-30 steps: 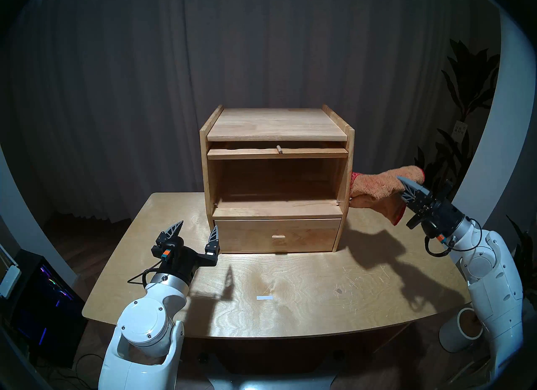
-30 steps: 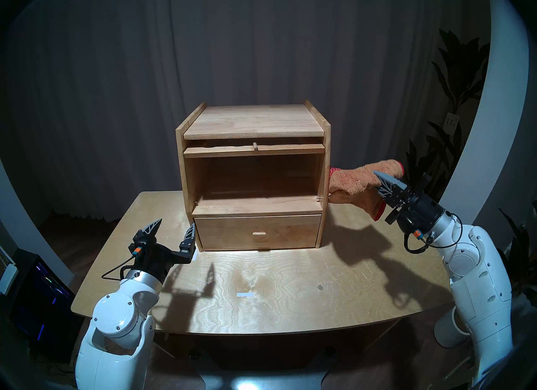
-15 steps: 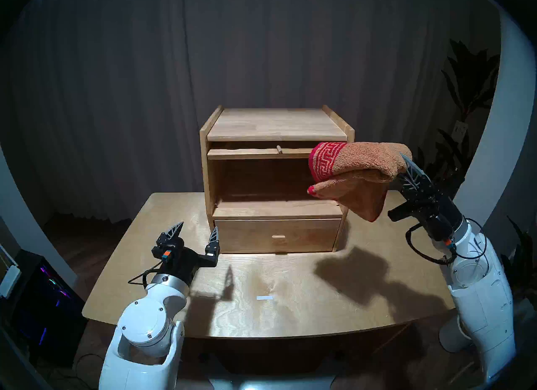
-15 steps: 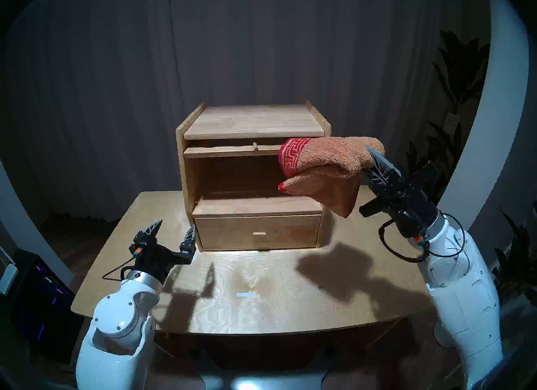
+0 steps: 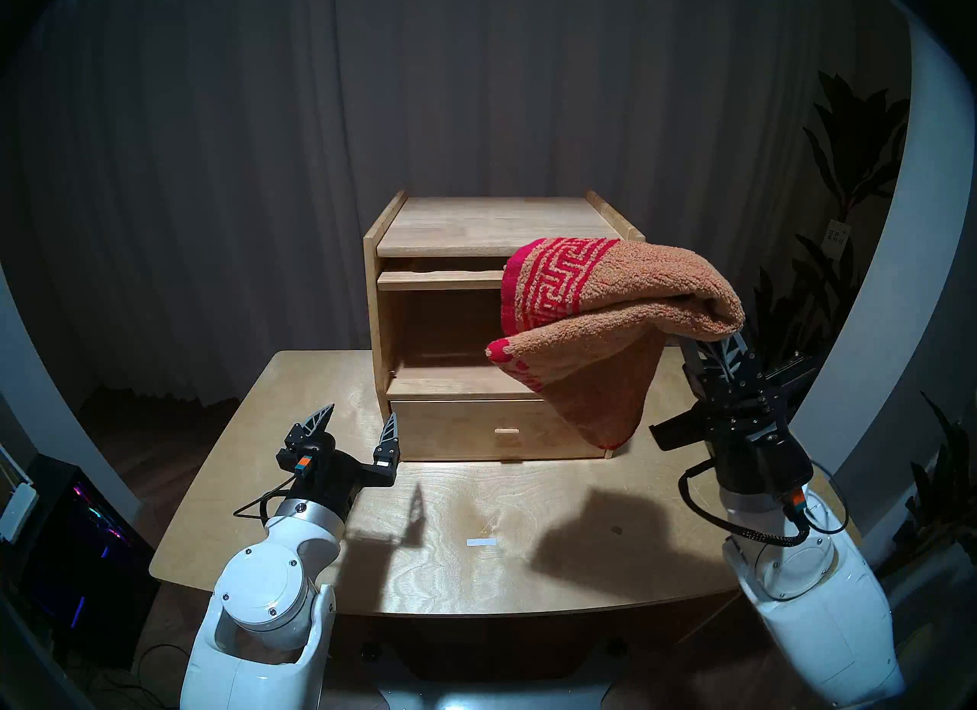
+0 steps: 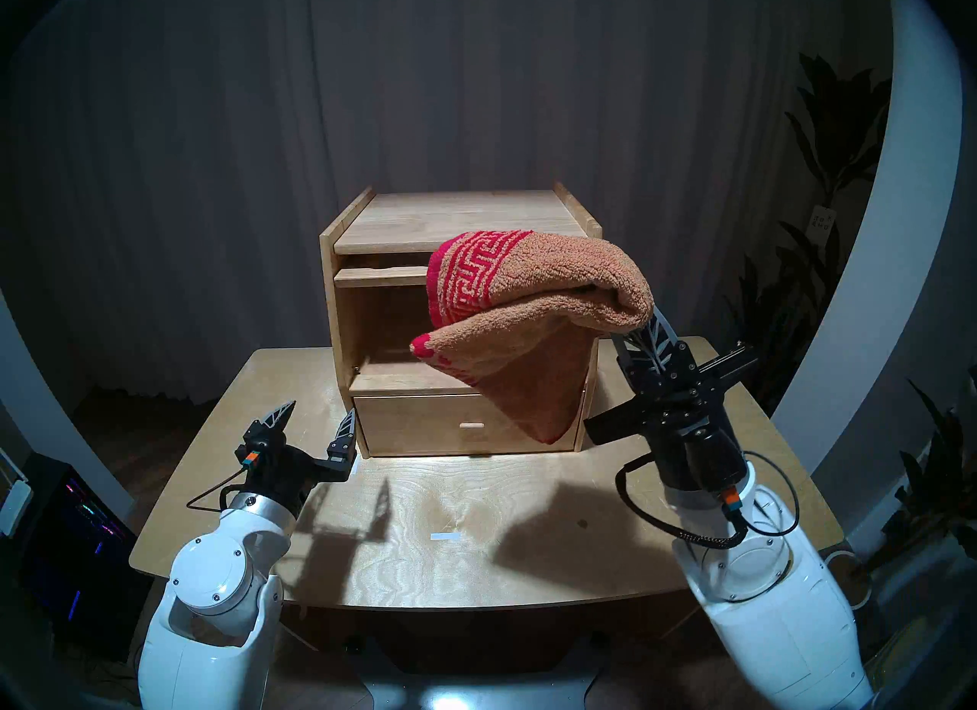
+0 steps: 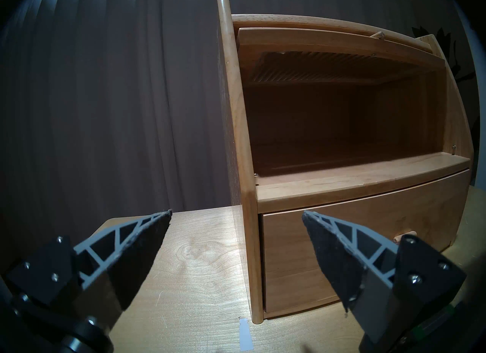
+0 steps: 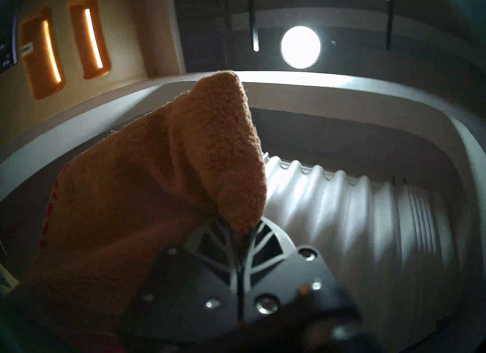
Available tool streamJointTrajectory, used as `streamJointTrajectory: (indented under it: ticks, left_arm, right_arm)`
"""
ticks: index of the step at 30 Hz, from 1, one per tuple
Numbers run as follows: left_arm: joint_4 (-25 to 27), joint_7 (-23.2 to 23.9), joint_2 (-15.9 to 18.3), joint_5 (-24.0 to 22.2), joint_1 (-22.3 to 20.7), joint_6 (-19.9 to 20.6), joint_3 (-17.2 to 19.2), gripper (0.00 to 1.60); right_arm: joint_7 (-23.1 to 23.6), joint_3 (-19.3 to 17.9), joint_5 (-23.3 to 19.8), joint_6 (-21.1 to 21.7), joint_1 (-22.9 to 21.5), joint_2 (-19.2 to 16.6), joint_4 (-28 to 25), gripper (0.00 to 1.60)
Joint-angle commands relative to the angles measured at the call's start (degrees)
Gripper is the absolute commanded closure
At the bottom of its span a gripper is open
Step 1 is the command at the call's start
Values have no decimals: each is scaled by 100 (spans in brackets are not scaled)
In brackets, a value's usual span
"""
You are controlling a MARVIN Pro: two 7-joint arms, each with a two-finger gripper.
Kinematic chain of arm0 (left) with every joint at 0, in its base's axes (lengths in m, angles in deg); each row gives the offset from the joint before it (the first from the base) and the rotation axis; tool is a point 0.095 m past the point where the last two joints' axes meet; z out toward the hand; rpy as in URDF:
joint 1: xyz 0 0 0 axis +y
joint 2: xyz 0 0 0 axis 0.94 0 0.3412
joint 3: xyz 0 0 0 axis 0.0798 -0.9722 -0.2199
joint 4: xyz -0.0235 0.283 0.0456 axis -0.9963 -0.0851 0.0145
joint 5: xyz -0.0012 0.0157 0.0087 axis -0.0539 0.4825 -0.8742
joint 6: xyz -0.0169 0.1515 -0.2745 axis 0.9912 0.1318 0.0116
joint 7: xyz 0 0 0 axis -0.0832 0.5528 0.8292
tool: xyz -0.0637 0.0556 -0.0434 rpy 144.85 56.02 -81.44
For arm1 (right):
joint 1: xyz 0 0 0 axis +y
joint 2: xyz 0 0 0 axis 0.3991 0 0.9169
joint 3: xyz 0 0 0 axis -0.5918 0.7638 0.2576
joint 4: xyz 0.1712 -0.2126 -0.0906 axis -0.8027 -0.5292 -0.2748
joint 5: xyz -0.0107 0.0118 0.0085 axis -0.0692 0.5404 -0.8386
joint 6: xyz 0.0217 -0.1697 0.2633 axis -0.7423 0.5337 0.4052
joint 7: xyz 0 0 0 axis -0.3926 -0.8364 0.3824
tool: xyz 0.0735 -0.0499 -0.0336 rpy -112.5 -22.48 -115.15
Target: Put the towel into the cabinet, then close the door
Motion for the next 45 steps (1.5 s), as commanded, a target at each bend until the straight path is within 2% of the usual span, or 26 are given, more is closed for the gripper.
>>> streamJointTrajectory:
  ticks: [1,5,14,26,27,34,40,41,45]
  left_arm:
    - [132,-5,0,-1,-48,-37,6,0]
    - [134,-4,-1,-1,-48,-37,6,0]
    - [133,-3,-1,-1,-48,-36,6,0]
    - [148,-3,-2,0,-44,-38,7,0]
    - [153,-4,-2,0,-42,-39,7,0]
    - [187,-8,-4,2,-24,-38,9,0]
    - [203,-10,-6,3,-13,-33,10,0]
    - [207,-11,-6,4,-11,-32,10,0]
    - [211,-11,-7,5,-8,-30,10,0]
  right_arm:
    - [-98,570,-608,699,-173,346,-12,160]
    - [-82,607,-866,1146,-630,385,244,160]
    - [66,713,-1389,2195,-1098,553,427,160]
    - [235,1479,-2512,3719,-1857,1142,557,160]
    - [239,1490,-2557,3741,-1826,1157,554,160]
    - [64,1503,-3119,4690,-2122,1024,664,160]
    - [-169,1491,-3528,5328,-2144,807,619,160]
    - [-232,1492,-3601,5540,-2178,768,583,160]
    - [-386,1458,-3751,5969,-2460,734,575,160]
